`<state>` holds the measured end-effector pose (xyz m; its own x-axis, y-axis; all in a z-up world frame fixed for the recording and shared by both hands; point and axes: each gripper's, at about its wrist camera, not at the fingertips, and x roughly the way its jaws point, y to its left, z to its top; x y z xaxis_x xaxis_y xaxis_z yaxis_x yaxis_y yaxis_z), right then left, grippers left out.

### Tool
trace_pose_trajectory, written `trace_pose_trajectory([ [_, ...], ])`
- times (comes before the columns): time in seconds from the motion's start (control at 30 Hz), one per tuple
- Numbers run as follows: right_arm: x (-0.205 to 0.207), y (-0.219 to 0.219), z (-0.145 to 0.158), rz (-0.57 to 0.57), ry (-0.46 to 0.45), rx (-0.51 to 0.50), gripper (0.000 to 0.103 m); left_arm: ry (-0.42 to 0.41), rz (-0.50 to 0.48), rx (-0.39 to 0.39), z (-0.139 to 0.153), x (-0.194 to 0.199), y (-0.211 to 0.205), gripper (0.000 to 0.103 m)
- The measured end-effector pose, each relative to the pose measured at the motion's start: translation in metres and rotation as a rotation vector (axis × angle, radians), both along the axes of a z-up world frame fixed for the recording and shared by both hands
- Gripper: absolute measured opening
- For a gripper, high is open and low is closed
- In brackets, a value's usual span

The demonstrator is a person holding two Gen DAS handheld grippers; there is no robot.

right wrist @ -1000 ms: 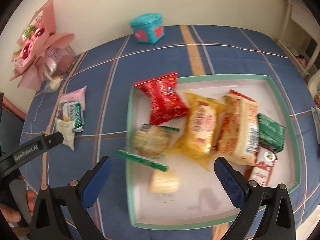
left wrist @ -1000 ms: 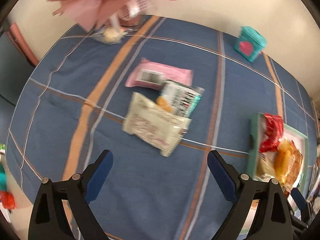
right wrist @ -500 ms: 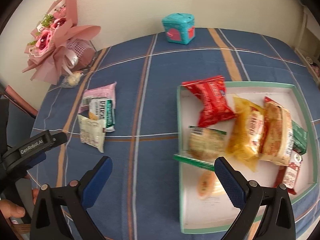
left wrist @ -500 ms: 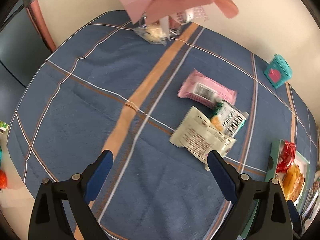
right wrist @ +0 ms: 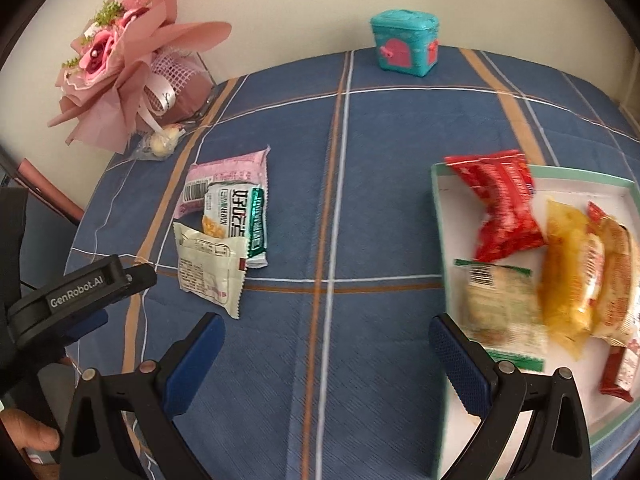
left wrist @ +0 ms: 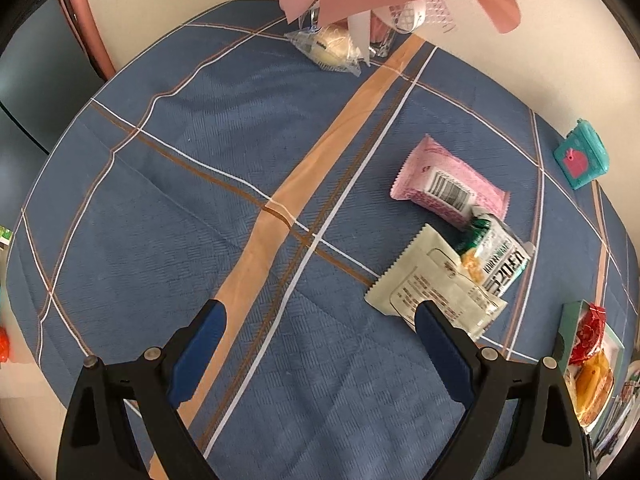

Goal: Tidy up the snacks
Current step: 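Move both open tools back from the tray toward the remaining snack packs, then close the left tool on the white wrapper while the right tool approaches the green-white pack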

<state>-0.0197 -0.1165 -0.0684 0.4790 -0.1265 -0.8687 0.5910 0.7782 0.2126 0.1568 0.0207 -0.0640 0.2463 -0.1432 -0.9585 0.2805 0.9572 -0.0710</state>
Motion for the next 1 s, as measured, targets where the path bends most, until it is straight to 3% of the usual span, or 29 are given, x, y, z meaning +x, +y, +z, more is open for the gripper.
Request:
trace_pose_trajectory([
  [0.47, 0.034, 0.004, -0.019, 0.035, 0.003, 0.009, 0.103, 0.027, 0.004, -0.089, -0.014, 0.020, -0.007, 0.095],
  [0.73, 0.032, -0.008, -0.026, 0.009, 0.018, 0.025, 0.103, 0.099, 0.008, -0.209, -0.022, 0.017, -0.024, 0.095],
  [1.0, 0.028, -0.011, -0.021, 0.020, 0.018, 0.014, 0.103, 0.119, -0.018, -0.214, -0.033, 0.010, -0.047, 0.095],
])
